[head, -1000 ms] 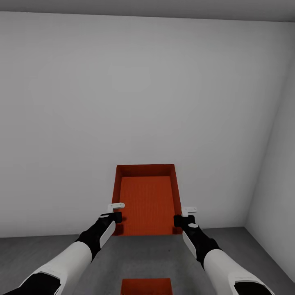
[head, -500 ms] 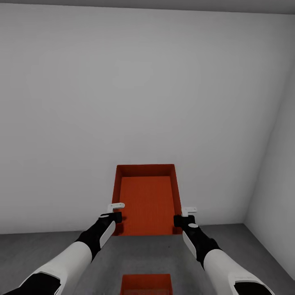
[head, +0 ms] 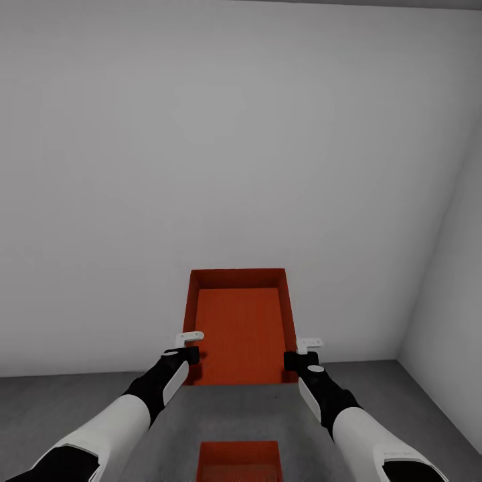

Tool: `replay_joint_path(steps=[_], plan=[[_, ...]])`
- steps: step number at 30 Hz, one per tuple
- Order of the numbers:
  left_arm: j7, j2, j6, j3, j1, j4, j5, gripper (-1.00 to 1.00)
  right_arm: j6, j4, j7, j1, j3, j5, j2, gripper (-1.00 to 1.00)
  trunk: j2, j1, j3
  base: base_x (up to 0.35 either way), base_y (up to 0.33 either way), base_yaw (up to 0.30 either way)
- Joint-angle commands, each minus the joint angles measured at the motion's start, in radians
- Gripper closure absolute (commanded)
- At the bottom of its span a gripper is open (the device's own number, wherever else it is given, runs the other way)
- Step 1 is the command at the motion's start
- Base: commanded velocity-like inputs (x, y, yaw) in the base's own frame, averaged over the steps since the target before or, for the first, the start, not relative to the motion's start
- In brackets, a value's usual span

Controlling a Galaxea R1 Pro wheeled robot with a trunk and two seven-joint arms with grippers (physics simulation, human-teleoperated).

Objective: Move the two storage containers from the living room to the garage. In the garage, place one container on the floor and stack the other container on top of it (either order is fine).

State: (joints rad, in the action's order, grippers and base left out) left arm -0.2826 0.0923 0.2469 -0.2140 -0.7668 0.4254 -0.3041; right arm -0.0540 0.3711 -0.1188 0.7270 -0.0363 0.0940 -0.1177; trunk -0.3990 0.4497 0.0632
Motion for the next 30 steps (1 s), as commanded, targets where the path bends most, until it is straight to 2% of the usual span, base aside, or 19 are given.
replay_joint_path(steps=[1, 30], plan=[[-0.015, -0.002, -0.086, 0.002, 0.000, 0.004, 0.023, 1.00, -0.006, 0.000, -0.030, 0.000, -0.034, 0.013, 0.000, 1.00, -0.001, 0.000, -0.002, 0.000, 0.000, 0.000], [-0.015, -0.002, -0.086, 0.002, 0.000, 0.003, 0.023, 1.00, -0.006, 0.000, -0.030, 0.000, -0.034, 0.013, 0.000, 1.00, -0.001, 0.000, -0.049, 0.000, 0.000, 0.000]])
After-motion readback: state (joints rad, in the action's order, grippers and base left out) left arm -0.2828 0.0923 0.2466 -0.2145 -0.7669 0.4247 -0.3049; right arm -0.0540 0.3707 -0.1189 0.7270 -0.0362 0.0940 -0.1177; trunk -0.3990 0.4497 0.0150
